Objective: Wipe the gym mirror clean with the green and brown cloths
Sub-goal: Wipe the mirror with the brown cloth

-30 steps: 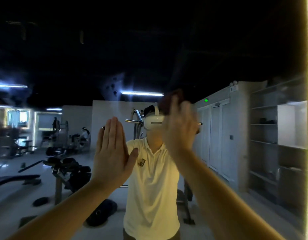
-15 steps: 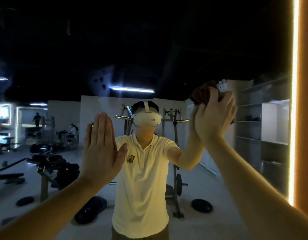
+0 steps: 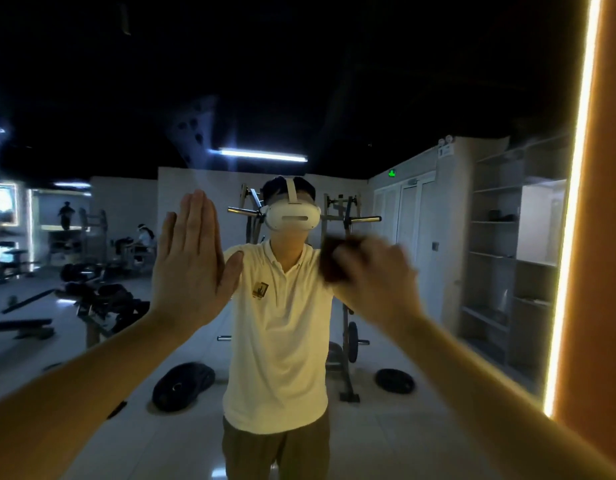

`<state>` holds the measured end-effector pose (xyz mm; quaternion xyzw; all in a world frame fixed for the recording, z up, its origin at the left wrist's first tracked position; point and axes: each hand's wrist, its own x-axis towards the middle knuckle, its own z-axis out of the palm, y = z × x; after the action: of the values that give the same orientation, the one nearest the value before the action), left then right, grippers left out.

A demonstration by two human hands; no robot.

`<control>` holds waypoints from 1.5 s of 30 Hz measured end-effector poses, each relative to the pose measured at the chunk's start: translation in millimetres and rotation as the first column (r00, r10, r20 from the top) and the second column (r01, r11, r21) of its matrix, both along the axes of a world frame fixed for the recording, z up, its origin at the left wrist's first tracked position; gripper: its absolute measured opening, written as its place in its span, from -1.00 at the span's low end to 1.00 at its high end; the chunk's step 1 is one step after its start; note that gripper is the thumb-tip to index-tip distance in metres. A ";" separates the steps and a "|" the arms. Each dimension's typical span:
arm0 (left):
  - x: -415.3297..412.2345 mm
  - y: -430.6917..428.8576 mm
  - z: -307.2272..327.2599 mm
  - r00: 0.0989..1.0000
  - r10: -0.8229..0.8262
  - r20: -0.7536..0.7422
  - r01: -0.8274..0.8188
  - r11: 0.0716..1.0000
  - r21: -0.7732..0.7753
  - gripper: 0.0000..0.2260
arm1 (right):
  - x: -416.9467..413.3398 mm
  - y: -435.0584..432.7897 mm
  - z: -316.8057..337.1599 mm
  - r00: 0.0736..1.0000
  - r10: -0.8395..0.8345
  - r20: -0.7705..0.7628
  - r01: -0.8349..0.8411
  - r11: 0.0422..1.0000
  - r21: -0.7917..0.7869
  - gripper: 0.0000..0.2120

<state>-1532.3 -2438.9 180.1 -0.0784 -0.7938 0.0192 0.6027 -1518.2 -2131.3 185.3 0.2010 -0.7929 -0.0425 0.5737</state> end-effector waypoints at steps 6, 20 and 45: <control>3.6 4.9 -0.3 1.000 -0.008 0.009 0.008 1.000 0.012 -0.25 | -5.7 -3.0 88.8 0.969 -0.131 -0.211 -0.037 0.763 -0.645 -0.59; 27.4 23.1 -77.3 0.991 -0.125 -0.042 0.123 0.991 -0.046 -0.32 | 13.1 9.5 -74.6 0.994 0.110 0.027 -0.112 0.931 0.346 -0.71; -5.9 26.5 -92.3 0.996 -0.066 -0.062 0.067 0.998 0.014 -0.22 | -7.7 54.9 22.4 0.960 -0.064 -0.271 -0.113 0.800 -0.590 -0.58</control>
<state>-1538.2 -2412.3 87.8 -0.0993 -0.7721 -0.0047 0.6277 -1526.0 -2076.4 207.7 0.0115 -0.6744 0.1899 0.7134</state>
